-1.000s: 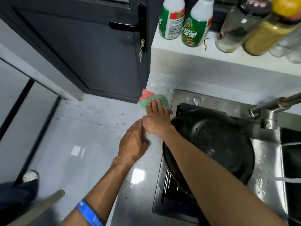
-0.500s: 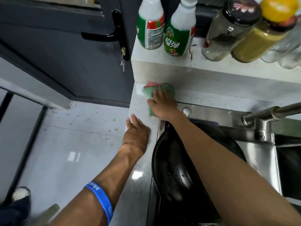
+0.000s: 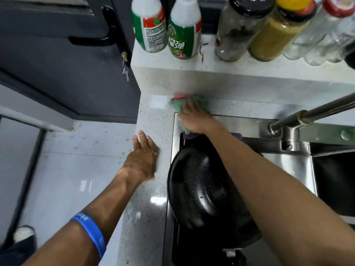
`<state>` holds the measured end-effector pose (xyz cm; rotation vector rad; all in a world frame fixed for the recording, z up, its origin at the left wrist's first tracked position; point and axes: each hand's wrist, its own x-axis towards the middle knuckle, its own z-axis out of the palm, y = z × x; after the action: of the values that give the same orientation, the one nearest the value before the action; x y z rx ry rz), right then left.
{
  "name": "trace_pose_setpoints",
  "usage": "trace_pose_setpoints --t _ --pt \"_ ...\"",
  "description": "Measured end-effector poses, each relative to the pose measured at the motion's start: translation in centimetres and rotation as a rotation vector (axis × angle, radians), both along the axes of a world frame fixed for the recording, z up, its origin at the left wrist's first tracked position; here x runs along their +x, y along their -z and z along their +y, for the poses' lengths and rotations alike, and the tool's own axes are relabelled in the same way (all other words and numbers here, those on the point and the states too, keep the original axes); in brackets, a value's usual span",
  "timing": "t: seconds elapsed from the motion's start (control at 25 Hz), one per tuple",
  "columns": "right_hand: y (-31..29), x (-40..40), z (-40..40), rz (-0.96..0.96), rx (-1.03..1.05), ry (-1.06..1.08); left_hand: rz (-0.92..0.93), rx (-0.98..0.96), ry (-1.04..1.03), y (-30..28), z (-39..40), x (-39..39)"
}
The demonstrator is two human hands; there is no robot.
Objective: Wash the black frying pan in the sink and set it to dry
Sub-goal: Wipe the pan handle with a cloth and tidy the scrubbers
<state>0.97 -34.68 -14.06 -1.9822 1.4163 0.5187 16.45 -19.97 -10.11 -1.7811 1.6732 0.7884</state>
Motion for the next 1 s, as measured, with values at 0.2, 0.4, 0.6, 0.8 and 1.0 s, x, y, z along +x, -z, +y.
trace_pose_setpoints --t 0.2,0.4,0.6,0.8,1.0 --pt "-1.9 -13.3 -0.9 0.128 -0.045 0.306 0.043 -0.019 -0.017 0.1 0.1 0.2" --pt "-1.2 -11.5 -0.3 0.173 -0.088 0.255 0.042 -0.033 -0.005 0.0 0.0 0.0" --pt "-1.7 -8.5 0.5 -0.012 -0.109 0.018 0.071 -0.058 -0.025 0.1 0.3 0.3" --pt "-1.8 -16.1 -0.4 0.079 -0.260 0.445 0.087 -0.064 -0.067 0.6 0.4 0.4" --pt "-2.0 -12.1 1.3 -0.228 -0.355 0.664 0.070 -0.070 -0.065 1.3 0.1 0.4"
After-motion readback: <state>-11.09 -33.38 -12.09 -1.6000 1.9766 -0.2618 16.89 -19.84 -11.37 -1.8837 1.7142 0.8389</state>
